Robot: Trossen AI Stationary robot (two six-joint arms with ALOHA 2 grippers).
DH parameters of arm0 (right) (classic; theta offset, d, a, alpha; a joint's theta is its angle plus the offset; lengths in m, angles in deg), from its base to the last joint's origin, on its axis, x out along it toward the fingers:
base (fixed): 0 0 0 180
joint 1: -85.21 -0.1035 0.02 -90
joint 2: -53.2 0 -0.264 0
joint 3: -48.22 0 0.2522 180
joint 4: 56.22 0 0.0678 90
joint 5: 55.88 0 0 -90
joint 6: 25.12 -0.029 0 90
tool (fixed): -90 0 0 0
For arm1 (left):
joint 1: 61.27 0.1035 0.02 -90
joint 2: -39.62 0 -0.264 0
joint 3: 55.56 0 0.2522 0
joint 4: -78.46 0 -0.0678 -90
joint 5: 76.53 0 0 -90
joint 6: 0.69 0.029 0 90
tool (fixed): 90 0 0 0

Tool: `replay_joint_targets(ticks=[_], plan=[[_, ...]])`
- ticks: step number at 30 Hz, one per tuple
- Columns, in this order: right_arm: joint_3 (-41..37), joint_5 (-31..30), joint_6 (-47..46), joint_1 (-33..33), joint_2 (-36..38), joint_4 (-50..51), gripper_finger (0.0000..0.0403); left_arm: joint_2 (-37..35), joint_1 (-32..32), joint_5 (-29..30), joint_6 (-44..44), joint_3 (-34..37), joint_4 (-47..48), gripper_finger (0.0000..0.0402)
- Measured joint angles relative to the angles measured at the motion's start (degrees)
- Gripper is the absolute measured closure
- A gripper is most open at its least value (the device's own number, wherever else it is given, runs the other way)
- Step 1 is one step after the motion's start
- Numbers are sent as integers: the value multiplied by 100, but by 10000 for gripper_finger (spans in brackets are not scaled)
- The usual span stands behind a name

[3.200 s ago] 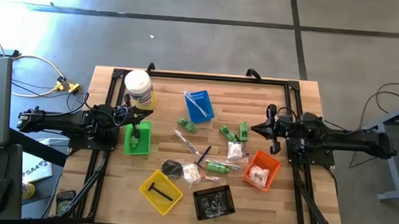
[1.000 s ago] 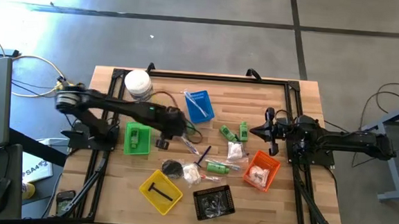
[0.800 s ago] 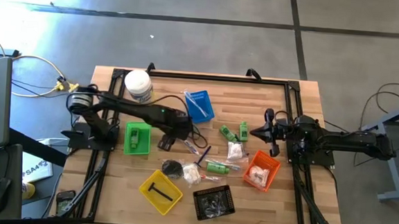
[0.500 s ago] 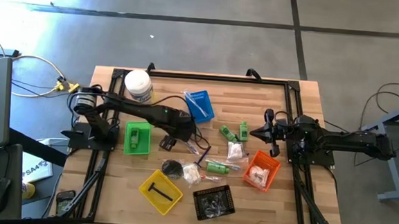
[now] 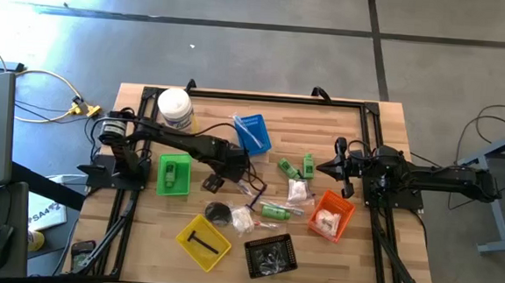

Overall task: Pick & Place Travel size toiletries
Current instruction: Put the dark blue toothbrush into the blue bin

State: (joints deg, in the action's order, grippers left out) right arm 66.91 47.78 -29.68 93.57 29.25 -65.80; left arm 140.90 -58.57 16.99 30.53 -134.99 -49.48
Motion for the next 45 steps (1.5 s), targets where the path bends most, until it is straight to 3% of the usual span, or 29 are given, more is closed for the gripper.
replay_joint_targets(ticks=[15,19,28,30,36,39,45], plan=[[0,1,-13,0,0,20,401,422,264,-249,-63,-28,86,133],[0,1,-13,0,0,24,401,427,260,-260,-174,-20,112,180],[0,1,-15,0,0,24,401,424,248,-223,-255,-13,206,342],[0,1,-15,0,0,24,401,422,250,-122,-280,-17,223,362],[0,1,-17,1,0,26,401,205,262,-15,-528,24,318,360],[0,1,-17,0,0,28,401,-36,266,-53,-596,12,288,334],[0,5,-20,0,0,33,401,-345,260,-451,-602,11,344,329]])
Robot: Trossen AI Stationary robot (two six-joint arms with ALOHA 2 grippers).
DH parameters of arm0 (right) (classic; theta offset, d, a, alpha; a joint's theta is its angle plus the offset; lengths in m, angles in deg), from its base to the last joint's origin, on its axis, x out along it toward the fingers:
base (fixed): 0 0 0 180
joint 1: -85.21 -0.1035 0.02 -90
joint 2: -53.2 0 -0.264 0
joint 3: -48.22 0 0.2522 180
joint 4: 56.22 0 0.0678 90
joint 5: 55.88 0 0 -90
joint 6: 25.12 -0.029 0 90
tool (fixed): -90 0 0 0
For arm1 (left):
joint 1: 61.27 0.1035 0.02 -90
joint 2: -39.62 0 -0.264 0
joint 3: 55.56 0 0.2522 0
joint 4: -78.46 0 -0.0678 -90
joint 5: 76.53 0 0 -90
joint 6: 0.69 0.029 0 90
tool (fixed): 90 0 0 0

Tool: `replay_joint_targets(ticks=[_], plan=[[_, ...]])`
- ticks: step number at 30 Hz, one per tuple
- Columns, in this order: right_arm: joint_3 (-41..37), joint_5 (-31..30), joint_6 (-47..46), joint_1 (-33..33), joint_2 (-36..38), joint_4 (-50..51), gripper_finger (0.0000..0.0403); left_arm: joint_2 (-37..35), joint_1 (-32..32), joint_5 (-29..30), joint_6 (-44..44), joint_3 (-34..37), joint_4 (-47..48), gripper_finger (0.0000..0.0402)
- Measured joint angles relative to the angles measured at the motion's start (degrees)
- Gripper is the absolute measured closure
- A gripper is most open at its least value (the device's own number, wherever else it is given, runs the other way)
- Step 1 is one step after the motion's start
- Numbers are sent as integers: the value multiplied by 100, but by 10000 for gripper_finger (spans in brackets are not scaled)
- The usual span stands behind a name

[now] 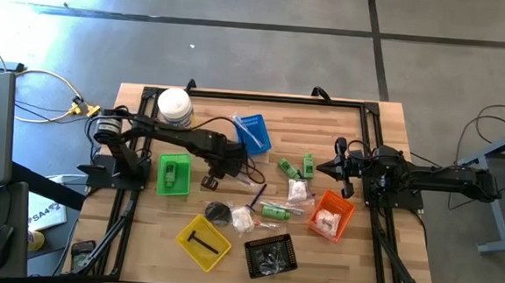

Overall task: Pick & Place Travel size toiletries
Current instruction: Put the dark blue toothbrush into the blue bin

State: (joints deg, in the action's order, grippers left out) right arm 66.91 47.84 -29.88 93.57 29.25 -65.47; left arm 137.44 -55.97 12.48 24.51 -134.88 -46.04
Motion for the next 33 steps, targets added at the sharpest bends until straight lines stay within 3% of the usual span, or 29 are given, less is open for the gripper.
replay_joint_targets(ticks=[6,13,23,33], plan=[[0,52,-19,1,0,10,401,-705,2,-1070,177,166,-475,352],[0,199,-81,0,2,15,401,-2046,6,-1272,32,928,-1212,327],[0,175,-105,2,0,-35,401,-4118,516,-1631,-798,3150,-3582,336],[2,168,-105,2,2,-171,401,-5125,1031,-1879,-1311,4282,-4594,336]])
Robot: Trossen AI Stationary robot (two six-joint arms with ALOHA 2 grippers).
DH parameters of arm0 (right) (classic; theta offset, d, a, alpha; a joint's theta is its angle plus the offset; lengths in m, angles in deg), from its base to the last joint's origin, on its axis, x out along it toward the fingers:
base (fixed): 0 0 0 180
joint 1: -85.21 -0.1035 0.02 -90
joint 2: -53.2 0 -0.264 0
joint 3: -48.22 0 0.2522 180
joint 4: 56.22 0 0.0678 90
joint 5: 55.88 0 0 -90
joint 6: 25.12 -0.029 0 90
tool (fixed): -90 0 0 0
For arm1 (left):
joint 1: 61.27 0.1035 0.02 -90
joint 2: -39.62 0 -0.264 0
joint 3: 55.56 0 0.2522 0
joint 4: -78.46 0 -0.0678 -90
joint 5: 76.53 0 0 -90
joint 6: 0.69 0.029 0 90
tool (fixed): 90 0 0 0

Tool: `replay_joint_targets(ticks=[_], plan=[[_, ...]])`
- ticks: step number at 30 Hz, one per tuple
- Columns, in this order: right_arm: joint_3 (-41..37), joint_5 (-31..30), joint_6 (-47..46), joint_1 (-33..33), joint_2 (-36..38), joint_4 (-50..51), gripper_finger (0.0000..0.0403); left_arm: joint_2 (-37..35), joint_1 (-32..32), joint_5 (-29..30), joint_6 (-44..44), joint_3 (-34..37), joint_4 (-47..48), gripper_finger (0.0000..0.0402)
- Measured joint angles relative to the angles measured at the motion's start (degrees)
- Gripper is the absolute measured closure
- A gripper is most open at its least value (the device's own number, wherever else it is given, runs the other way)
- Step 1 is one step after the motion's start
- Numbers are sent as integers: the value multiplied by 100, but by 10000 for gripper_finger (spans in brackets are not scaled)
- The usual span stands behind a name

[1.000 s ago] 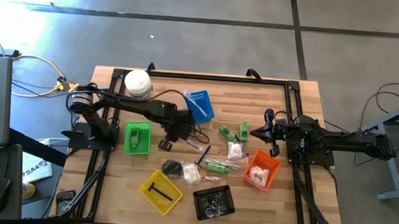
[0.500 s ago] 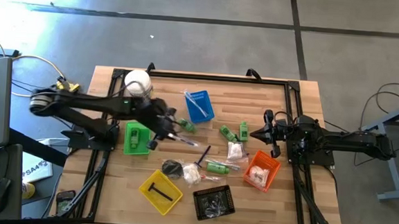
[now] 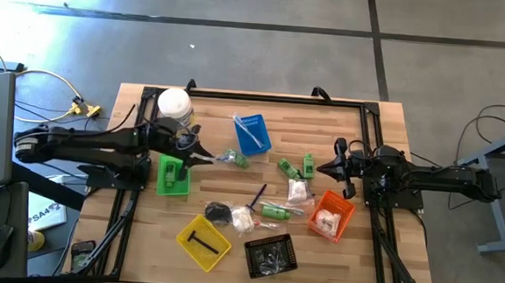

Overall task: Pick & Place Travel size toiletries
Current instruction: Put the dark blue toothbrush into the blue bin

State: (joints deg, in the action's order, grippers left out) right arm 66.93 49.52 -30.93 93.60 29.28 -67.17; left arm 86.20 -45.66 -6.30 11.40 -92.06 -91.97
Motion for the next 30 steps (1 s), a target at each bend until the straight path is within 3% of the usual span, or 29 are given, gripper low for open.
replay_joint_targets(ticks=[4,7,12,20,25,30], plan=[[0,-4,0,-2,0,0,401,-75,115,-45,-116,39,-95,336],[0,-12,0,-1,-1,0,401,-69,141,244,-302,-7,-228,336],[0,-22,0,-2,0,-10,401,-58,136,600,43,-882,410,336],[0,-24,0,0,0,-46,401,631,131,2727,1105,-3354,2331,336],[0,-24,0,-1,0,-76,401,1704,131,3823,2156,-4625,3021,336],[0,-22,0,-2,0,-74,401,2961,131,5287,3737,-5327,3445,336]])
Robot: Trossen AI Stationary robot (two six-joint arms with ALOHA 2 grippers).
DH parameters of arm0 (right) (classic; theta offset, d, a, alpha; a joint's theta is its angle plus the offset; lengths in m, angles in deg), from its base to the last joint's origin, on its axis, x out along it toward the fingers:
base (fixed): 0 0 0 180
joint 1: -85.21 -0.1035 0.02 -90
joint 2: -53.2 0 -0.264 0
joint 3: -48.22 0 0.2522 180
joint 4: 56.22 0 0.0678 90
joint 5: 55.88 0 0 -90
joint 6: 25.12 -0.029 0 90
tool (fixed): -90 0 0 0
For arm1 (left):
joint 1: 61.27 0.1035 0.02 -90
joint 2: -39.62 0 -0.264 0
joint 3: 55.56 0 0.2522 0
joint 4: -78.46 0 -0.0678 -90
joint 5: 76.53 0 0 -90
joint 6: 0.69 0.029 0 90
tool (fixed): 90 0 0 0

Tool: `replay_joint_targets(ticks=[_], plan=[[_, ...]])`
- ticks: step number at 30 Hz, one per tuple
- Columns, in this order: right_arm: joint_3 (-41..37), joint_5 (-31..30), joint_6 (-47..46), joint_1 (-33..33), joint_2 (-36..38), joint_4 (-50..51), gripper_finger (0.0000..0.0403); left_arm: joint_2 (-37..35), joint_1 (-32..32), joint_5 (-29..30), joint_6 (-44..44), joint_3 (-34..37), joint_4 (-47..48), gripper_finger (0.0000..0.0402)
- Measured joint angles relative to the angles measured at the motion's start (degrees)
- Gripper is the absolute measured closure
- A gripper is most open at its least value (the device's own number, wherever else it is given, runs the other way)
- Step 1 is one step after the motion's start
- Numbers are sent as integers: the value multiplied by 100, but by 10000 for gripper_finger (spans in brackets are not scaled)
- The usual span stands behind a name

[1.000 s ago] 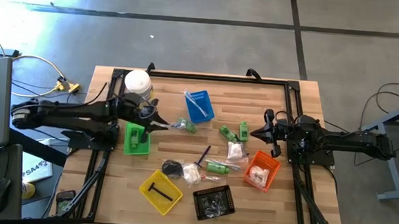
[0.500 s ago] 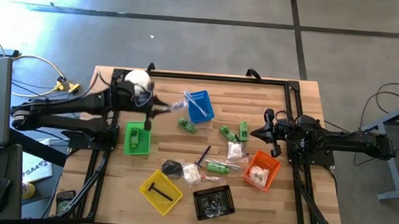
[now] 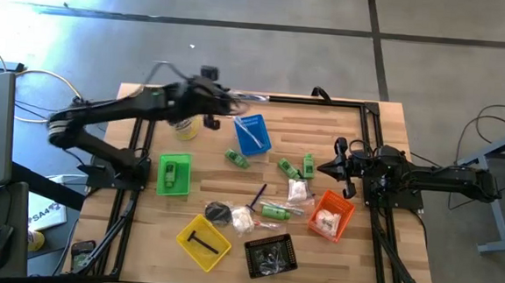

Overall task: Pick & Place Travel size toiletries
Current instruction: Put the dark blue toothbrush into the blue bin

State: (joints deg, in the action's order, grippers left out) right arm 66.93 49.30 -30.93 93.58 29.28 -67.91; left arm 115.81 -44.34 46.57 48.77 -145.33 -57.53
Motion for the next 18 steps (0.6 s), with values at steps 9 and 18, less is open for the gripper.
replay_joint_targets(ticks=[9,18], plan=[[0,24,0,0,0,77,401,1409,89,487,1612,-238,-88,336],[0,26,2,0,-2,131,401,2237,221,526,2227,-240,-194,336]])
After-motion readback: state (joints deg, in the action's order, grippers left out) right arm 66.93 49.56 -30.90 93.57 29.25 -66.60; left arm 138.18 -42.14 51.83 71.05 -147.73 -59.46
